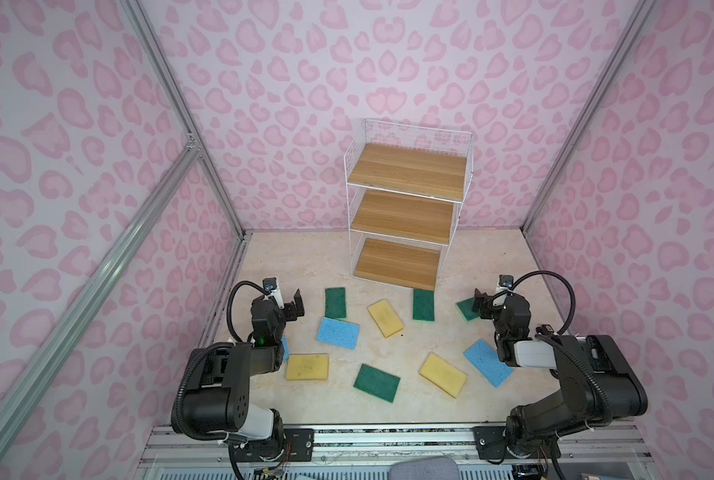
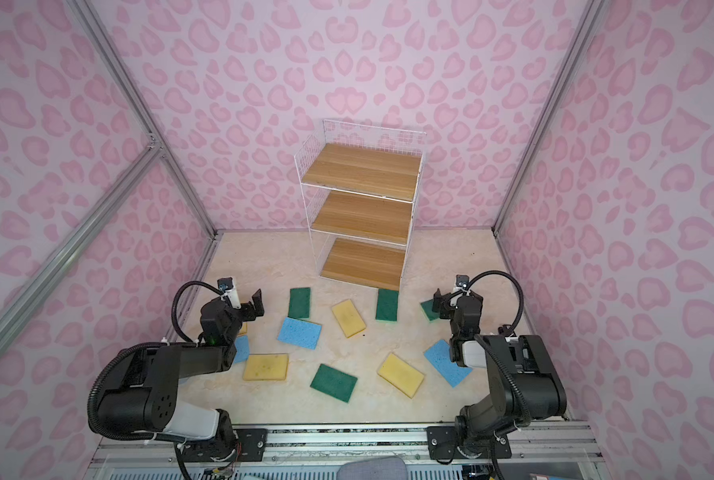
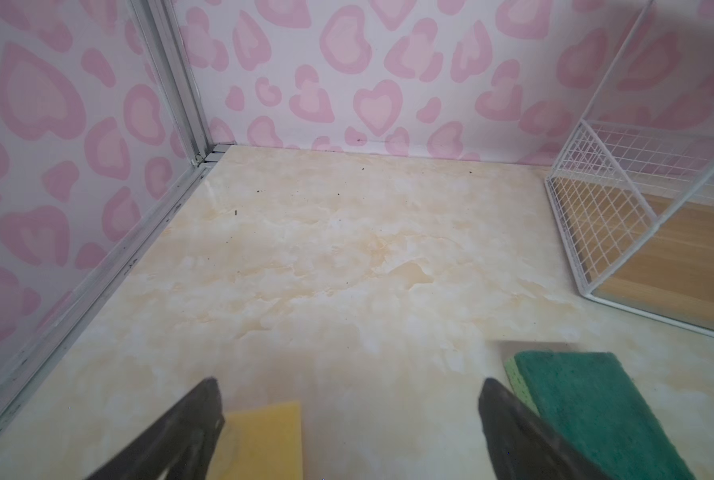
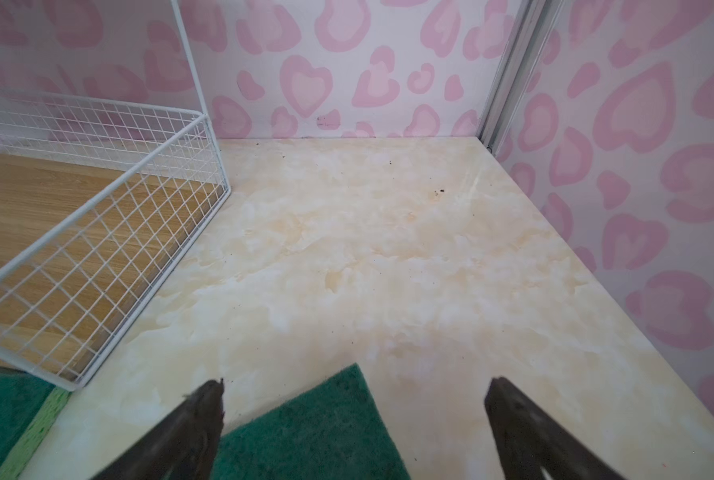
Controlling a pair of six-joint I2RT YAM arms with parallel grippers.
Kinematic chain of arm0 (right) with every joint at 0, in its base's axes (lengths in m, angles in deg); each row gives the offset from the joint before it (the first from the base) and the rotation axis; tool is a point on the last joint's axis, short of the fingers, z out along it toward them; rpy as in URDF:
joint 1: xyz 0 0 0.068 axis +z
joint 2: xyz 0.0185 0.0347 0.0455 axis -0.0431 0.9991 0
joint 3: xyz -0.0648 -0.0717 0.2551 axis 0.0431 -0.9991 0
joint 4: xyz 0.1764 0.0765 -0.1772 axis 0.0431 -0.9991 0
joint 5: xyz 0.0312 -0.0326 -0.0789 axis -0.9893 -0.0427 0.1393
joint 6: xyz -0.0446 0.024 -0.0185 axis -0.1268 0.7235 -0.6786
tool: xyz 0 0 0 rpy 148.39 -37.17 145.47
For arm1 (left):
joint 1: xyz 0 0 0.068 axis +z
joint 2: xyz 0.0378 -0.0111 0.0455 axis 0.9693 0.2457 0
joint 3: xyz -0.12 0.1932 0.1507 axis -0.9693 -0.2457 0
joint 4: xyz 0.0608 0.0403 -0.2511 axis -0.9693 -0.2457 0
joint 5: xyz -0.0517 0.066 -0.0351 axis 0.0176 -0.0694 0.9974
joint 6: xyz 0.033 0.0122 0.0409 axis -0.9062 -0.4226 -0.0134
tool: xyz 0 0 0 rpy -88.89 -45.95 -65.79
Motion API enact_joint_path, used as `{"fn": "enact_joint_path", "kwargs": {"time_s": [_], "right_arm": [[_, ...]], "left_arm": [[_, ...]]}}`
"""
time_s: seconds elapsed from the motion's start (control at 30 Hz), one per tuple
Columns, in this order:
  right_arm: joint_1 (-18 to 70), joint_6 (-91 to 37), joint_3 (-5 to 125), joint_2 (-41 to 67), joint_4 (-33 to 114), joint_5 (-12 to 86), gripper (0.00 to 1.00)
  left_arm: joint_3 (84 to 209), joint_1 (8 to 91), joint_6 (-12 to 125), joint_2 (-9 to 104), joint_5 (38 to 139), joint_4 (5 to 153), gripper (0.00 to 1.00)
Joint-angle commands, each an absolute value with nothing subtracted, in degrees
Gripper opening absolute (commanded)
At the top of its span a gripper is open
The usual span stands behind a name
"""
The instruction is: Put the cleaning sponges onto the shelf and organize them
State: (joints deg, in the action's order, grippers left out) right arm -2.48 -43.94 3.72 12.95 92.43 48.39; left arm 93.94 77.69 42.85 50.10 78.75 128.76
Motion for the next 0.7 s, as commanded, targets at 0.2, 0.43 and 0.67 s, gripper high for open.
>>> {"fn": "enact_joint_path", "kwargs": {"time_s": [0.2,0.43,0.67], "right_arm": [[-2.4,-43.4,4.0,13.1,93.0,49.3,1.0],[-2.4,-43.5,3.9,13.1,93.0,49.3,1.0],[-2.4,-43.7,4.1,13.2,92.7,49.0,1.0]], "left_arm": [[93.9,77.8,42.6,49.6,78.8,129.6,0.98],[94.0,77.8,42.7,49.6,78.9,129.6,0.98],[94.1,77.7,42.6,49.7,78.9,129.4,0.98]]}}
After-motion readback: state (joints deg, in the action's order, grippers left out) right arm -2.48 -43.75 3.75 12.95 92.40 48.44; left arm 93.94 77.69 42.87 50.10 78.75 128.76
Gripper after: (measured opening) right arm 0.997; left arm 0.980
